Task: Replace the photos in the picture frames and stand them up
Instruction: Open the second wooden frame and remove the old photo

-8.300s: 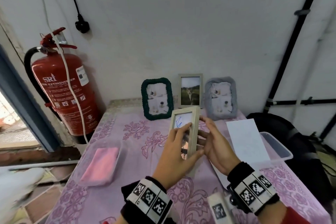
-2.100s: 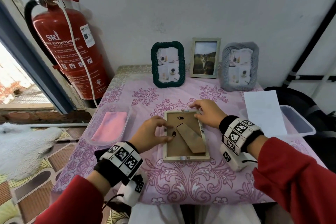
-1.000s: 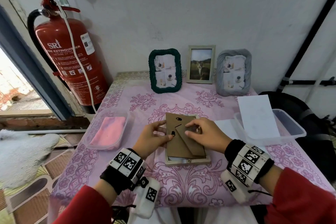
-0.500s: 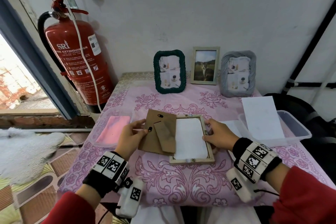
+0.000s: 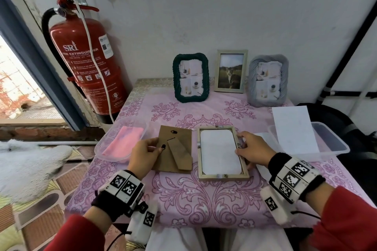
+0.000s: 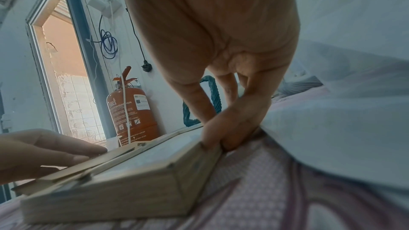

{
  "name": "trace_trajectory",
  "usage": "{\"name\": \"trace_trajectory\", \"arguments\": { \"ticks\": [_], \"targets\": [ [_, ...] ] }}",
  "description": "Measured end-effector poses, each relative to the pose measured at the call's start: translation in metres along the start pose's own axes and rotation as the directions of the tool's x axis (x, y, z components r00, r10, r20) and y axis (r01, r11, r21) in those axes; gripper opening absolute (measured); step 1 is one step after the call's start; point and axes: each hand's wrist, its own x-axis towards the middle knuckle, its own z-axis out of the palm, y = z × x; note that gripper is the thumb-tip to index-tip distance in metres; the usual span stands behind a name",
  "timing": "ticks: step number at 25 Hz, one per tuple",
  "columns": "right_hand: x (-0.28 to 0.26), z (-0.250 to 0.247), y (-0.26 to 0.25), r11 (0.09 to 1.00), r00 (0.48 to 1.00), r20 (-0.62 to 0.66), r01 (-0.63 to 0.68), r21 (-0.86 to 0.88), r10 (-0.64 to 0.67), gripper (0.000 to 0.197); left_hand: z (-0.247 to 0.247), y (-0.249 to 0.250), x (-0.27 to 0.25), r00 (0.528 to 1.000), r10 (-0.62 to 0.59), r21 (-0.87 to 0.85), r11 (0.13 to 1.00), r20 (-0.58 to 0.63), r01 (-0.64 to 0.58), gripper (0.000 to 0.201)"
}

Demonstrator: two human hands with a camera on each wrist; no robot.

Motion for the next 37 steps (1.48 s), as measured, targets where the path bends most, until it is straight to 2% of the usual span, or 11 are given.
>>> {"name": "trace_trajectory", "arguments": {
  "ticks": [2, 5, 9, 12, 16, 18, 21, 25, 29, 34, 37],
  "targets": [
    [0.0, 0.0, 0.0, 1.0, 1.0, -0.001, 0.013, -0.005, -0.013, 0.045, 0.0, 0.002, 0.0, 1.0, 0.003, 0.045, 0.999, -0.013, -0.002, 0.04],
    [0.0, 0.0, 0.002, 0.999, 1.0, 0.0, 0.016, 0.034, -0.016, 0.049, 0.001, 0.004, -0.001, 0.999, -0.005, 0.096, 0.995, 0.048, 0.0, 0.043],
    [0.0, 0.0, 0.001, 0.999, 0.999, -0.001, 0.04, 0.013, -0.04, 0.048, 0.005, 0.015, -0.002, 0.992, 0.082, 0.123, 0.988, 0.101, -0.094, 0.039],
    [0.001, 0.0, 0.0, 0.998, 0.998, 0.008, 0.061, -0.024, -0.061, 0.047, 0.012, 0.035, 0.003, 0.958, 0.169, 0.131, 0.97, 0.233, -0.203, 0.043],
    [0.001, -0.001, -0.002, 0.998, 0.998, 0.009, 0.062, -0.017, -0.062, 0.045, 0.034, 0.063, 0.019, 0.904, 0.244, 0.269, 0.898, 0.35, -0.347, 0.052],
    [0.0, -0.002, -0.003, 0.998, 0.998, 0.005, 0.059, -0.018, -0.059, 0.044, 0.047, 0.072, 0.029, 0.896, 0.215, 0.375, 0.851, 0.389, -0.367, 0.052],
    [-0.002, -0.003, -0.003, 0.998, 0.998, 0.008, 0.064, -0.02, -0.064, 0.044, 0.06, 0.077, 0.039, 0.891, 0.086, 0.516, 0.788, 0.446, -0.335, 0.059],
    [-0.001, -0.004, -0.001, 0.996, 0.997, -0.008, 0.071, -0.044, -0.072, 0.047, 0.066, 0.08, 0.043, 0.864, 0.038, 0.576, 0.731, 0.502, -0.367, 0.068],
    [-0.001, -0.004, 0.001, 0.999, 0.999, 0.007, 0.052, 0.015, -0.052, 0.046, 0.066, 0.079, 0.04, 0.828, -0.017, 0.656, 0.619, 0.561, -0.432, 0.068],
    [0.001, -0.004, 0.003, 0.998, 0.998, -0.003, 0.063, -0.017, -0.063, 0.05, 0.073, 0.084, 0.036, 0.859, -0.007, 0.646, 0.662, 0.512, -0.379, 0.06],
    [0.0, -0.004, 0.002, 0.998, 0.998, 0.005, 0.062, -0.008, -0.062, 0.051, 0.079, 0.088, 0.038, 0.908, -0.019, 0.591, 0.765, 0.418, -0.256, 0.061]
  ]
}}
